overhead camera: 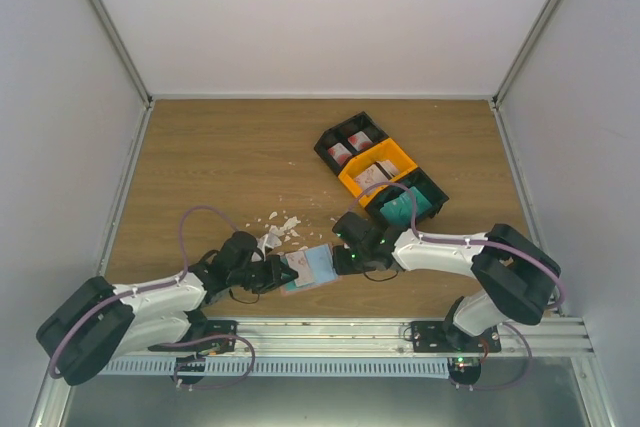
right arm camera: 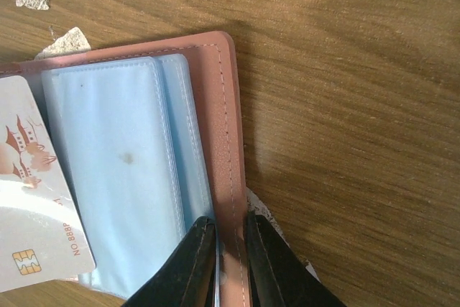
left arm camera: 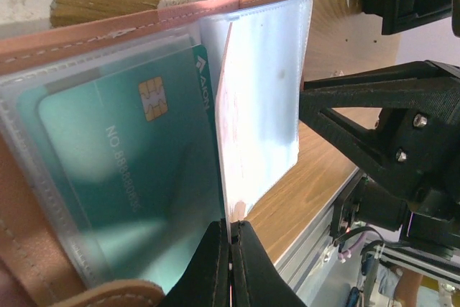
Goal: Put the credit cards into the card holder
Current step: Insert the credit card into the card holder.
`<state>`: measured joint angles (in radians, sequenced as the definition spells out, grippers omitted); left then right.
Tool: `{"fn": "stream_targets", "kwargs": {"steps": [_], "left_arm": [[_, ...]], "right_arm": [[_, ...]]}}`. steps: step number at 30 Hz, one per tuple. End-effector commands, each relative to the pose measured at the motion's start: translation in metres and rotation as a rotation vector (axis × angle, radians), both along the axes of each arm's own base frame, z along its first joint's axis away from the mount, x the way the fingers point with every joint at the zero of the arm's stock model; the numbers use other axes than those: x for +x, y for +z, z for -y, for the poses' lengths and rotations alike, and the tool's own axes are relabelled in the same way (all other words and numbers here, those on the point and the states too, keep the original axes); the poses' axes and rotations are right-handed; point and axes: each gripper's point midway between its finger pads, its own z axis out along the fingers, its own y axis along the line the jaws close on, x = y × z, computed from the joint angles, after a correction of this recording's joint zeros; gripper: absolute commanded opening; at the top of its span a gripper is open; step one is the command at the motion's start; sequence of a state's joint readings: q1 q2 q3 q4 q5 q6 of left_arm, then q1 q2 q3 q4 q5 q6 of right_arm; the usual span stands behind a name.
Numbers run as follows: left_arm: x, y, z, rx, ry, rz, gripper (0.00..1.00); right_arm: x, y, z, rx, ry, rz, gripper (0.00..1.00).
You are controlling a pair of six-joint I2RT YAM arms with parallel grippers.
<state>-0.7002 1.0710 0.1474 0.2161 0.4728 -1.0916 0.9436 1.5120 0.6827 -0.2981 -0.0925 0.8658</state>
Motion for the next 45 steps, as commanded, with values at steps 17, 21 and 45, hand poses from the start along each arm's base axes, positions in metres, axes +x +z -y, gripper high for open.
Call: {"fn": "stream_targets", "kwargs": {"steps": [17,21,45], "left_arm": [[-0.005,-0.001,-0.01,-0.029,0.043,-0.001,0.0],[-0.006,-0.004,-0.006,-0.042,0.038,-0.028,0.0],[-0.004,-0.03,-0.01,-0.01,0.105,-0.129,0.05]], "right_arm": [[-0.032,-0.042,0.041,-0.184,0.025,-0.109,0.14],[-0.032,-0.042,0.04,-0.184,0.03,-0.111,0.14],[-0.03,-0.044,0.036,-0.169,0.027,-0.11,0.14]]}}
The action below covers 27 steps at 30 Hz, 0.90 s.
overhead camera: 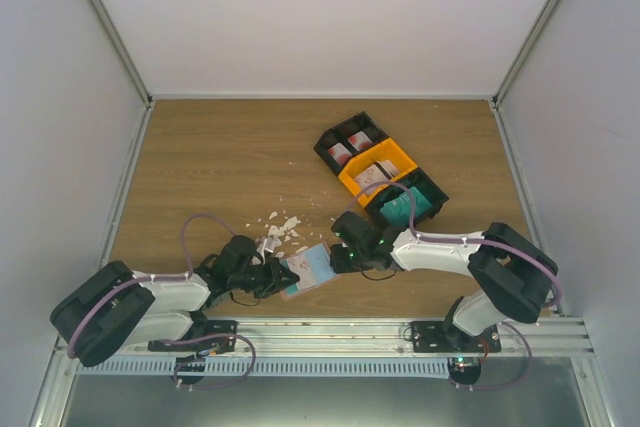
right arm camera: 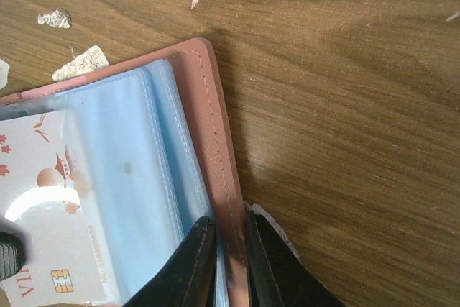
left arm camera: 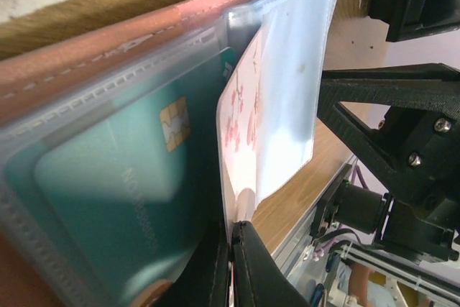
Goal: Put the credit cards into the card holder
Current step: Insert the credit card into the card holder.
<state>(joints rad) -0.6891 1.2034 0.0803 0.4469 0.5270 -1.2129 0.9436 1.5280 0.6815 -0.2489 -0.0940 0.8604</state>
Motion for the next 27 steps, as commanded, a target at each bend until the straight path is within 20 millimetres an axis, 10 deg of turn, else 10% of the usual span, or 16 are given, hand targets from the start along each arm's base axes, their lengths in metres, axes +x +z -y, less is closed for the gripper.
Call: {"fn": "stream_targets", "kwargs": {"steps": [1,27], "left_arm": [[0.001,-0.018,-0.014,0.068,0.072,-0.037,0.05],[0.002,-0.023,0.016,0.132,-0.044,-0.013,0.12]], "right_arm": [[-0.036,-0.045,0.043,-0.195,0.018,-0.13,0.14],[-0.033,-0.043,0.039,-0.171,0.008,-0.123,0.1]]}}
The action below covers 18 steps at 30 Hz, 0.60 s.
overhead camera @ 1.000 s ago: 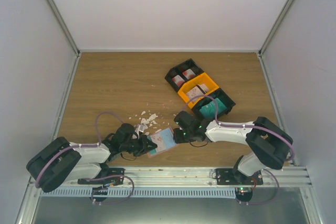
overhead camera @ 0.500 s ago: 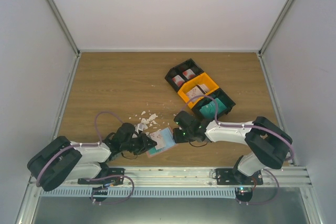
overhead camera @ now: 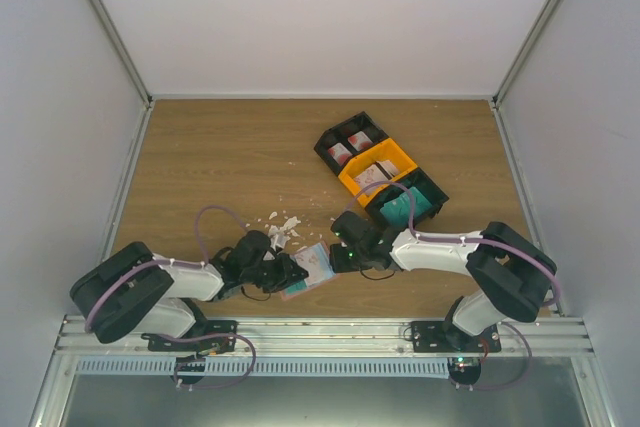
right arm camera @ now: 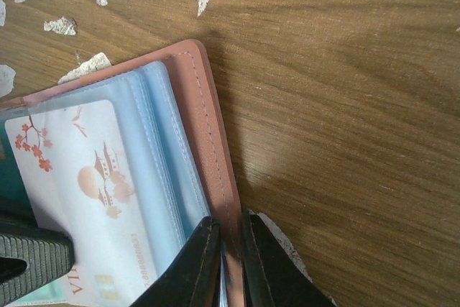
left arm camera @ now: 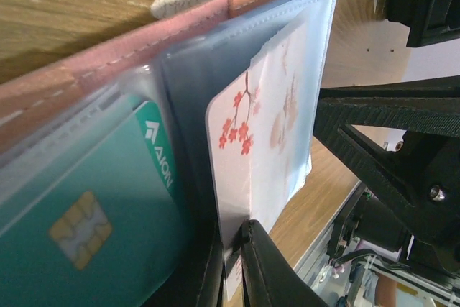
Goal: Put the credit cards into the card holder
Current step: Insert the credit card into the card holder.
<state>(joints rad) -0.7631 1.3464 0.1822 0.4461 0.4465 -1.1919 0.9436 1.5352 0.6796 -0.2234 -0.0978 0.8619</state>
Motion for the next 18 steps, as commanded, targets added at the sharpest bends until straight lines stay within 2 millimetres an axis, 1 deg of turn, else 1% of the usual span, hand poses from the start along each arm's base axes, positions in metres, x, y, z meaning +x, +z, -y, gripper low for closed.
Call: {"fn": "stream_targets", "kwargs": {"steps": [1,6,10,14,18], "left_arm": [[-0.008,-0.017,-0.002,0.063,-0.022,-0.035,0.14],[-0.002,-0.014,0.009,0.068,-0.046,-0.016,0.18],[-0.004,-0.014,0.011,0.095,-0.067,-0.009,0.24],[-0.013,-0.013,0.008,0.146,-0.105,-0.004,0.35],[-0.019,-0.007,0.006,0.18,-0.135,0.003,0.5]], "right_arm": [[-0.035,-0.043,0.043,-0.186,0.006,-0.128,0.1],[-0.034,-0.042,0.041,-0.177,0.008,-0.125,0.1],[-0.034,-0.04,0.043,-0.178,0.002,-0.118,0.1],[-0.032,-0.036,0.045,-0.183,-0.008,-0.106,0.1],[-0.028,-0.029,0.047,-0.184,-0.029,-0.084,0.11]]}}
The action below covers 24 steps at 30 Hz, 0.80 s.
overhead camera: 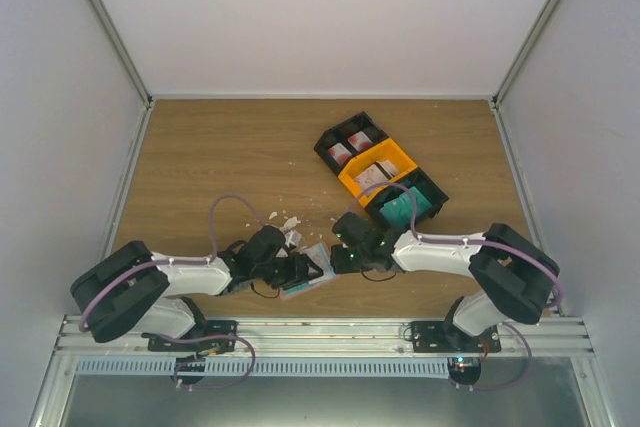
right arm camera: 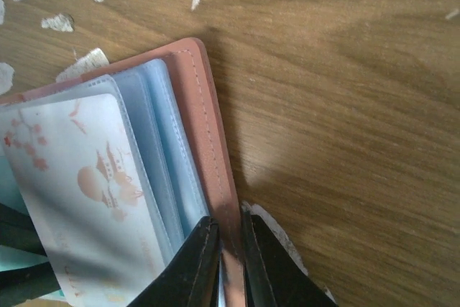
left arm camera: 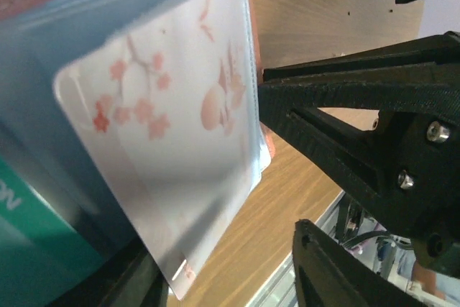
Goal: Put the credit cards into the card holder
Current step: Insert the credit card into the card holder.
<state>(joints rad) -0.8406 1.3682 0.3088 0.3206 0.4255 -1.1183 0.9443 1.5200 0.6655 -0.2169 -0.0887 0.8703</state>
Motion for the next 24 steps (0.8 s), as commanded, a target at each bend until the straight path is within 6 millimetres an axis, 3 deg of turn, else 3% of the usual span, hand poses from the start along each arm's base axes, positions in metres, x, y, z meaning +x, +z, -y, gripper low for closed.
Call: {"fn": "stream_targets", "kwargs": {"steps": [1,6,24], "left_arm": [[-0.018,-0.019,-0.023,0.157,-0.021,-0.039,0.54],[-0.019,-0.006,-0.03,0.184,0.011,-0.025,0.68],[-0.025,0.011,-0.047,0.396,0.005,0.02,0.76]], "right_arm": [[-0.027,-0.028,0.044,-0.181,-0.022,-0.087,0.12],[-0.024,-0.021,0.042,-0.16,-0.031,-0.072,0.21],[-0.021,0.004,0.02,0.007,-0.001,-0.015,0.41]]}}
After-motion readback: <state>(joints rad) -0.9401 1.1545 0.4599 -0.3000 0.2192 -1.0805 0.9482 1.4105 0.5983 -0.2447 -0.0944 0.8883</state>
